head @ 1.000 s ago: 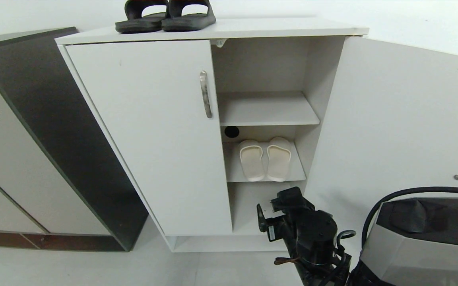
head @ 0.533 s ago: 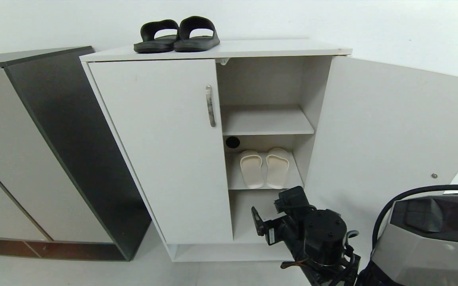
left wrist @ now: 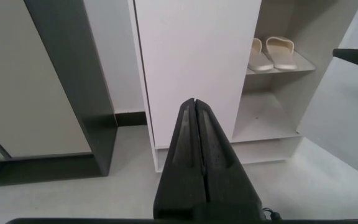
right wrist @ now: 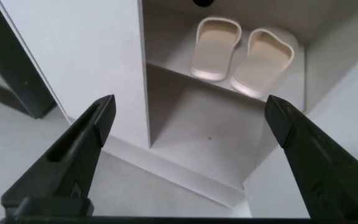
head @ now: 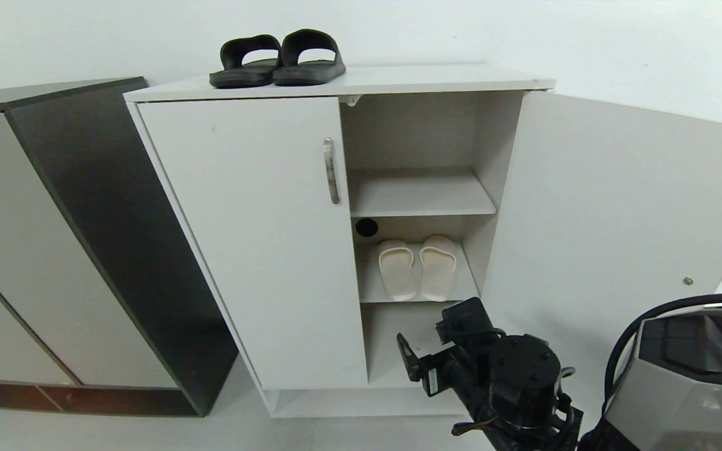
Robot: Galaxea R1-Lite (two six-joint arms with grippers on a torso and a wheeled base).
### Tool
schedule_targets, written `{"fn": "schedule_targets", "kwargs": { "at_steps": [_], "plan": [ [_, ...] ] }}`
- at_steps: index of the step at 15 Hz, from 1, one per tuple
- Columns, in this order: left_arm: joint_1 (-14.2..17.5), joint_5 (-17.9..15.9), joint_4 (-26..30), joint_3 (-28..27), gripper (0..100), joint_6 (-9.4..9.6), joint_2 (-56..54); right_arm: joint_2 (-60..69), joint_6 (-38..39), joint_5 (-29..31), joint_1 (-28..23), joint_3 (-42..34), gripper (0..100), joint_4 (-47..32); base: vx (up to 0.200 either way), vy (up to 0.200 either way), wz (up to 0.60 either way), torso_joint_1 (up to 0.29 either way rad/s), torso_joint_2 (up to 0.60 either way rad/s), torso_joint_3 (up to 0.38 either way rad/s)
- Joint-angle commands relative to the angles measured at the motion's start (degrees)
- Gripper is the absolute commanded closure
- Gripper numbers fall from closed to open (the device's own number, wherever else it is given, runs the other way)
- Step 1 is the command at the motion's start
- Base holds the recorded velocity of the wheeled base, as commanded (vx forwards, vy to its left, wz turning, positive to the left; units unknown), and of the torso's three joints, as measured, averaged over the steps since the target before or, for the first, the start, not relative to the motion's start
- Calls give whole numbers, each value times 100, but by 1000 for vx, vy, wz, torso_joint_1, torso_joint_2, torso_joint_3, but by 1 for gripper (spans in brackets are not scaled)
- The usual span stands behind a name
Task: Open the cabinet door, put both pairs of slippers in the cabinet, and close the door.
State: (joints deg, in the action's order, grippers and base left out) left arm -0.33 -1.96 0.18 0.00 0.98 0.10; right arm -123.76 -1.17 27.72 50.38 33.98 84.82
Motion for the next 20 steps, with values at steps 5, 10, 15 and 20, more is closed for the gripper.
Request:
{"fn": "schedule_targets", "kwargs": {
  "at_steps": [5, 10, 15, 20],
  "plan": [
    [-2, 3, -1, 0, 100, -1, 8, -52, -191, 14, 7, -23, 0, 34, 0, 200, 0, 3, 3, 4],
    [-2, 3, -1, 0, 100, -1, 8, -52, -226, 5, 7, -58, 0, 34, 0, 200, 0, 2, 2, 3],
    [-2, 3, -1, 0, 100, -1, 8, -61, -226, -4, 7, -102, 0, 149, 0, 200, 0, 4, 3, 0],
    [-2, 3, -1, 0, 100, -10, 8, -131, -182, 84, -11, 180, 0, 298, 0, 0, 0, 0, 0, 0]
  ]
}}
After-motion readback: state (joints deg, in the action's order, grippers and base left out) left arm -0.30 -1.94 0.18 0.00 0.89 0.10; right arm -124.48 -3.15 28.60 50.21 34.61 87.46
